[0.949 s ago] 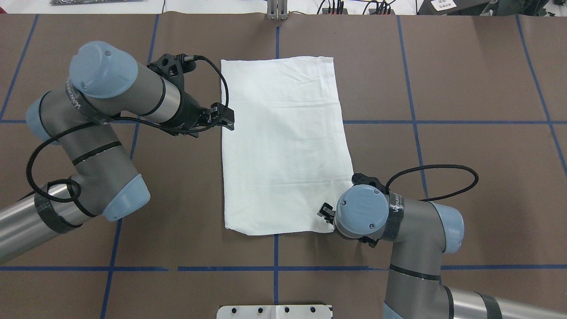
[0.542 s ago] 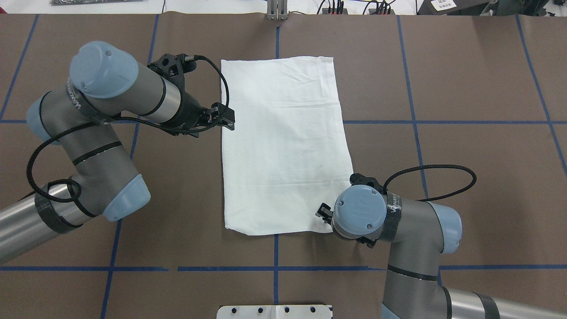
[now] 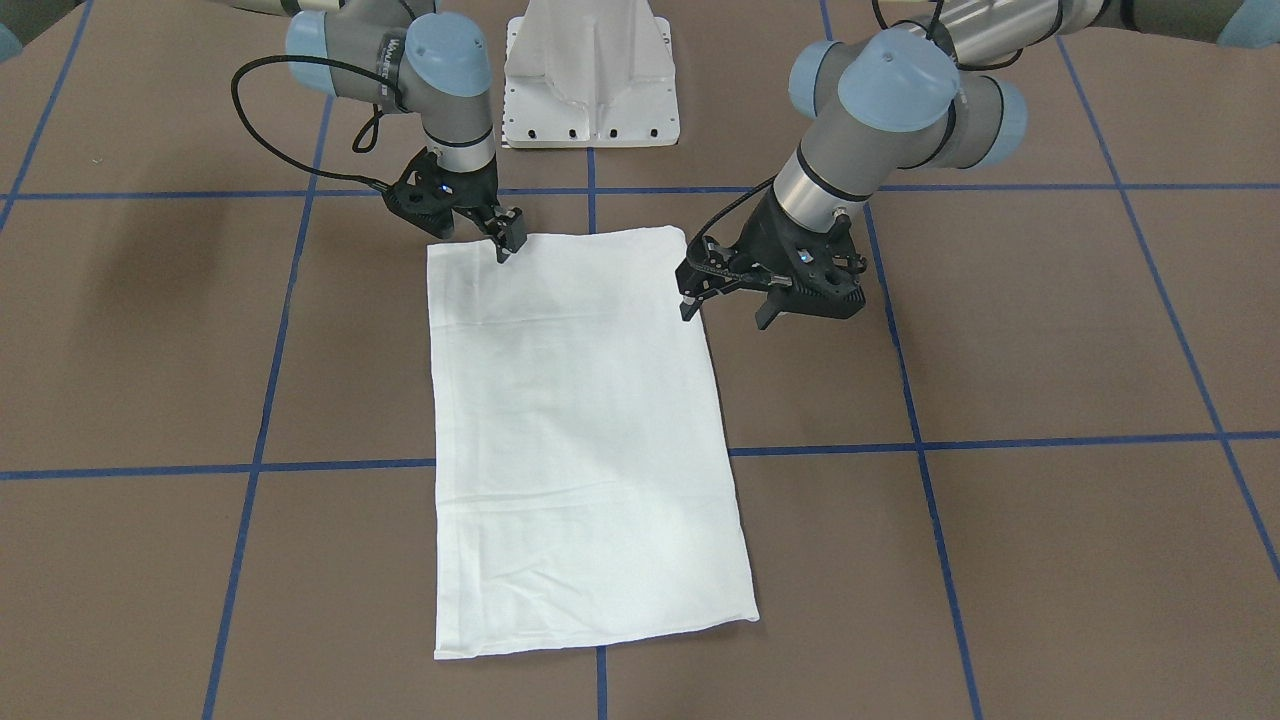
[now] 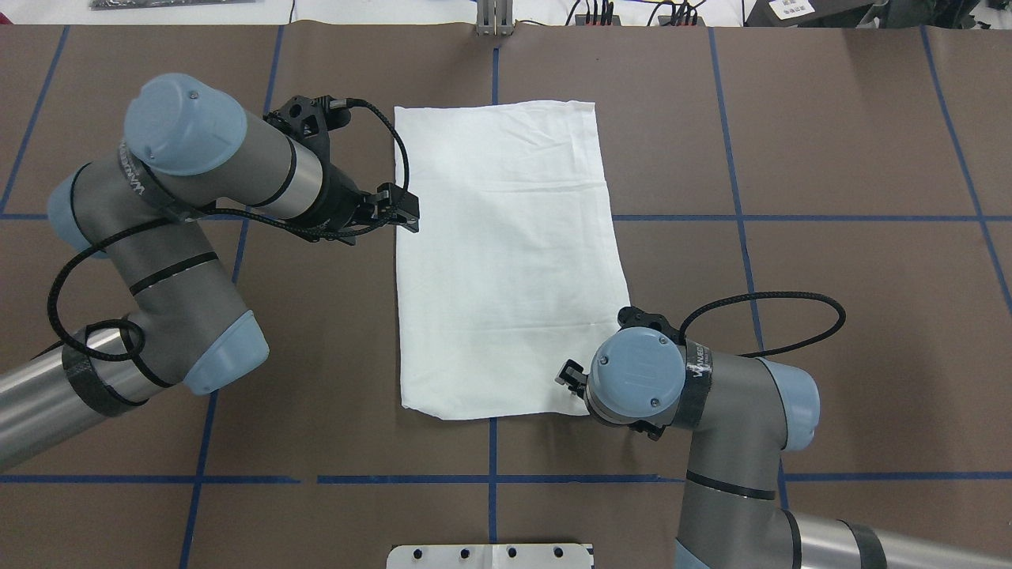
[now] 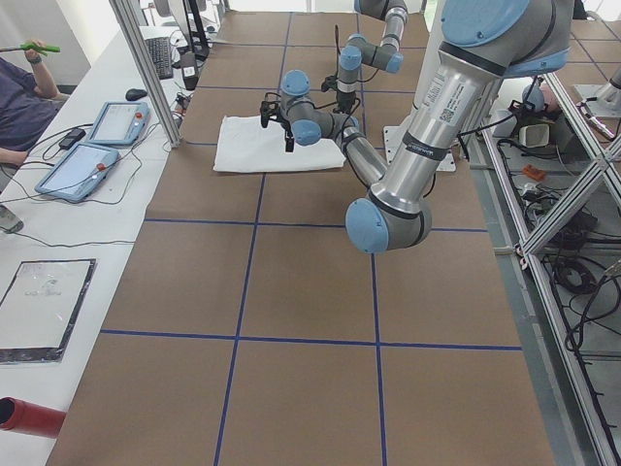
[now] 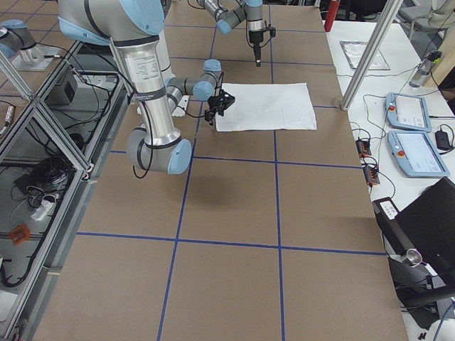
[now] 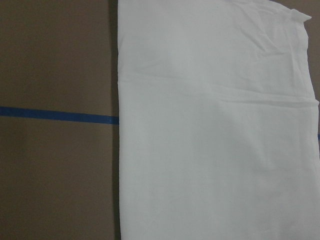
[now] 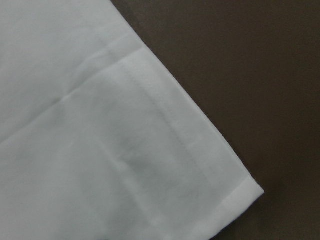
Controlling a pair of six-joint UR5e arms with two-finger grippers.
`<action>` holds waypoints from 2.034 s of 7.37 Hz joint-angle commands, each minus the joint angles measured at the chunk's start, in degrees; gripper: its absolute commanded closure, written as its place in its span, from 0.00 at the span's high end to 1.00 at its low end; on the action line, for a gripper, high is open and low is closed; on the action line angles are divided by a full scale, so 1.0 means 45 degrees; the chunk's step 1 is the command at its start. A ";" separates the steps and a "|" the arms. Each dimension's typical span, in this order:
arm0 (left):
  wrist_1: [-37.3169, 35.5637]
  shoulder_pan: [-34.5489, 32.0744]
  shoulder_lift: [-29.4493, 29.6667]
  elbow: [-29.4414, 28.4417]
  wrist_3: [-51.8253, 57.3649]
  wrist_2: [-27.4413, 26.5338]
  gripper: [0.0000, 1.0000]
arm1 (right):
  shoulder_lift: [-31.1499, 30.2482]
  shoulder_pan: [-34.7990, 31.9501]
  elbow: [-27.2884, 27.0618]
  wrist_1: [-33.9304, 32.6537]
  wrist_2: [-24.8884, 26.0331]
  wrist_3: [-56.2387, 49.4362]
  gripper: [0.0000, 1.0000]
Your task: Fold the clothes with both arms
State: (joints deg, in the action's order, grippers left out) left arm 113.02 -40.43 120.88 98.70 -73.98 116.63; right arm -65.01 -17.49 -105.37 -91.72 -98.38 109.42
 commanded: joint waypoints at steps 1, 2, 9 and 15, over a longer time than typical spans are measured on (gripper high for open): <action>0.0003 0.0000 -0.0006 0.0000 -0.0005 0.0000 1.00 | 0.0012 -0.0001 0.0096 0.0051 0.0027 -0.0039 1.00; 0.0003 0.0000 -0.0006 0.0000 -0.0005 0.0000 1.00 | 0.0012 -0.0001 0.0135 0.0071 0.0046 -0.0078 1.00; -0.0017 0.0020 -0.0006 -0.0019 -0.0005 -0.0020 1.00 | 0.0012 -0.0040 0.0175 0.0129 0.0086 -0.0059 0.72; 0.0003 0.0078 0.0014 -0.0097 0.0034 -0.0020 1.00 | 0.0460 -0.0313 0.0194 0.0090 0.0047 -0.0137 0.00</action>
State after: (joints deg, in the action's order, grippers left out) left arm 113.03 -40.23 120.93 98.42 -73.86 116.54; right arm -63.66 -18.52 -104.51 -91.24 -98.07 108.76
